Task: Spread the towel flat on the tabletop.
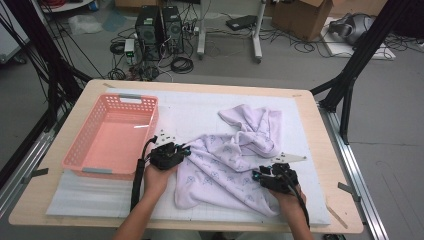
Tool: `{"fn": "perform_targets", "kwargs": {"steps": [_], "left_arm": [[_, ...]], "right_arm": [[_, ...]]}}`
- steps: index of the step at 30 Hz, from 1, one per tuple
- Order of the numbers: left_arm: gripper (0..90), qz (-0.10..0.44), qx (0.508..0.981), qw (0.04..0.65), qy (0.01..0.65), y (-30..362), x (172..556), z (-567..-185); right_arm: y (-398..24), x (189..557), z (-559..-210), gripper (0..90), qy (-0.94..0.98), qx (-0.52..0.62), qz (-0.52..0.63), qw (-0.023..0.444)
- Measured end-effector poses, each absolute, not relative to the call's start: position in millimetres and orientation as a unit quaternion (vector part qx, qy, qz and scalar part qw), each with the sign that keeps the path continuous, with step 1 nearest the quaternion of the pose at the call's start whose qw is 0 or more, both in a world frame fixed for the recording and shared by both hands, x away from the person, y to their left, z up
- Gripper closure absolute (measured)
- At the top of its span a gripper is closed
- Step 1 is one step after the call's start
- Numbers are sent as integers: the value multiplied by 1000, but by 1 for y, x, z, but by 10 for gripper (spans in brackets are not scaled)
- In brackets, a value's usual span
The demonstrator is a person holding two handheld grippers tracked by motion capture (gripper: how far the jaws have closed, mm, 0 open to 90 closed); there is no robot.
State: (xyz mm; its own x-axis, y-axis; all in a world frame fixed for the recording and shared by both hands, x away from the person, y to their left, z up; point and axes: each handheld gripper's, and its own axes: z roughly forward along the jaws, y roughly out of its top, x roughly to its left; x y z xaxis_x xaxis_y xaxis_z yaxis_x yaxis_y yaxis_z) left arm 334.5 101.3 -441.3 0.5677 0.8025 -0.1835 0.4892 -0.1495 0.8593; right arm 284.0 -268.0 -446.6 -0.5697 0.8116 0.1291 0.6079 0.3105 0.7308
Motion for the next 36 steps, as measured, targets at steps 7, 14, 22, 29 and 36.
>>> {"fn": "perform_targets", "kwargs": {"steps": [7, 14, 22, 29, 36], "left_arm": [[771, 158, 739, 489, 436, 103, 334, -441], [770, 154, 755, 481, 418, 94, 330, -442], [767, 166, 749, 477, 429, 104, 329, -442], [767, 166, 751, 477, 426, 105, 329, -443], [764, 162, 752, 478, 424, 105, 328, -443]], "right_arm": [[-259, 276, -438, 835, 831, 400, 338, 188], [-271, 269, -433, 782, 835, 397, 327, 198], [-262, 267, -434, 695, 843, 365, 361, 164], [-279, 267, -417, 641, 810, 359, 438, 153], [-295, 289, -410, 730, 778, 418, 435, 175]]}}
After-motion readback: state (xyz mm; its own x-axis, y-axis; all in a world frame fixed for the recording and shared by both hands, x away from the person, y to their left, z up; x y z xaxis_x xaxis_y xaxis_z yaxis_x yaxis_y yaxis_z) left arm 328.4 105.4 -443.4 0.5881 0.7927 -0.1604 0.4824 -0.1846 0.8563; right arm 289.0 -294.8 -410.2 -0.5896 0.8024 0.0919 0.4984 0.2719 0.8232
